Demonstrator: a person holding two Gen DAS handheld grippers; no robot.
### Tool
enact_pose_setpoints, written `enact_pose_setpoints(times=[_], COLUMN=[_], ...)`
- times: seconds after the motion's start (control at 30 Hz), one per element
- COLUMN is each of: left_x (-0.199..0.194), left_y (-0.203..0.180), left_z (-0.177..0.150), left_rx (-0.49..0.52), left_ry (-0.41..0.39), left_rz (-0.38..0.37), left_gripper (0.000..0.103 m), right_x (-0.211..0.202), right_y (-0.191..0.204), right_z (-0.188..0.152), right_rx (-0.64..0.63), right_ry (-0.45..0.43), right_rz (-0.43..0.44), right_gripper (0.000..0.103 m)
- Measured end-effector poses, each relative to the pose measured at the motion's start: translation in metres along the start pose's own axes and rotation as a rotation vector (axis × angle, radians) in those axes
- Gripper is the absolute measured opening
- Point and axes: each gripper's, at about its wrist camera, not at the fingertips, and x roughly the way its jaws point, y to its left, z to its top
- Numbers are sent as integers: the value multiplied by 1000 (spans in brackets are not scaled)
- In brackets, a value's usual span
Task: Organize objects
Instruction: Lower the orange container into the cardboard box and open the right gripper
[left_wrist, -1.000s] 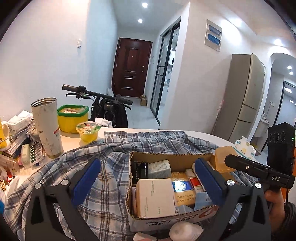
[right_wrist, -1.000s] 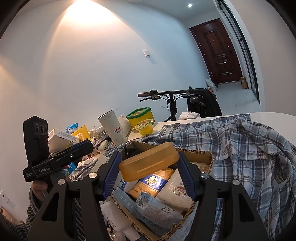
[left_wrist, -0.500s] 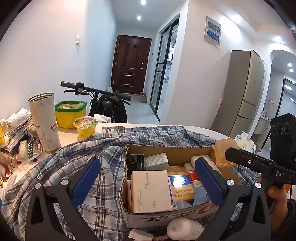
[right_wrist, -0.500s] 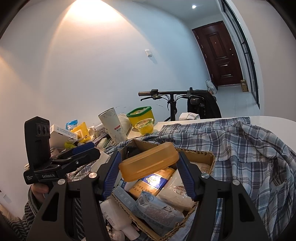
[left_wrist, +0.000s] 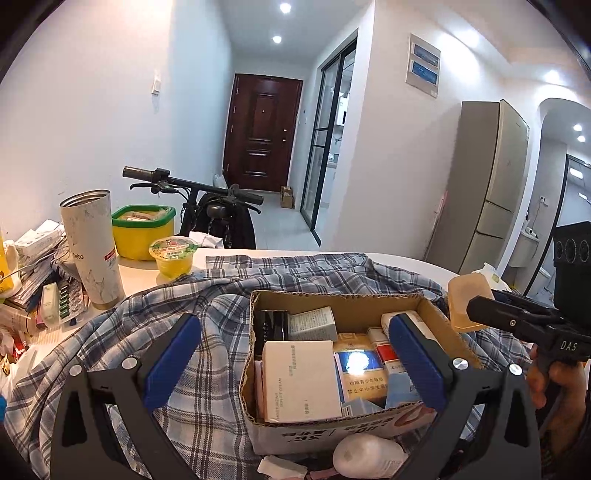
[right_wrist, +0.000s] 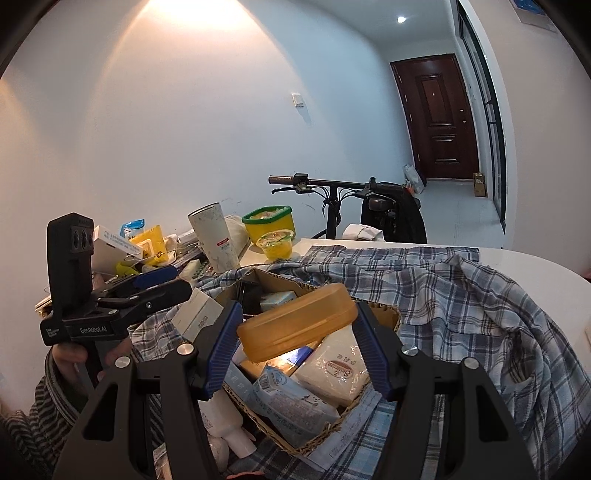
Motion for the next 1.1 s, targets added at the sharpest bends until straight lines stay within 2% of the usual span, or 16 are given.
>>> enact_pose_setpoints(times=[0.43,0.6,0.77,0.93,1.0,1.07,1.1], left_x=[-2,-2,-3,-7,-7,-6,-7], left_y=[-1,3,5,7,7,6,5], left_z=[1,1,2,3,3,3,3], left_rx=[2,-11,-21,-44,-49,-45,-44], left_ry=[-3,-2,-5,-14,-12,-11,-11], left_rz=[1,4,-1,-22,-28,-26,-25], left_gripper=[103,103,103,103,103,103,103], right_x=[13,28,40,55,61,61,58], right_y=[5,1,3,18,20,20,19], right_z=[-8,-8,-1,-1,-5,-7,-6], right_rx=[-21,-23,3,-38,-58,-62,-64], right_ry=[3,30,55,94,122,119,106], right_rz=[21,21,96,93,74,15,1], right_gripper=[61,61,61,61,67,100,103])
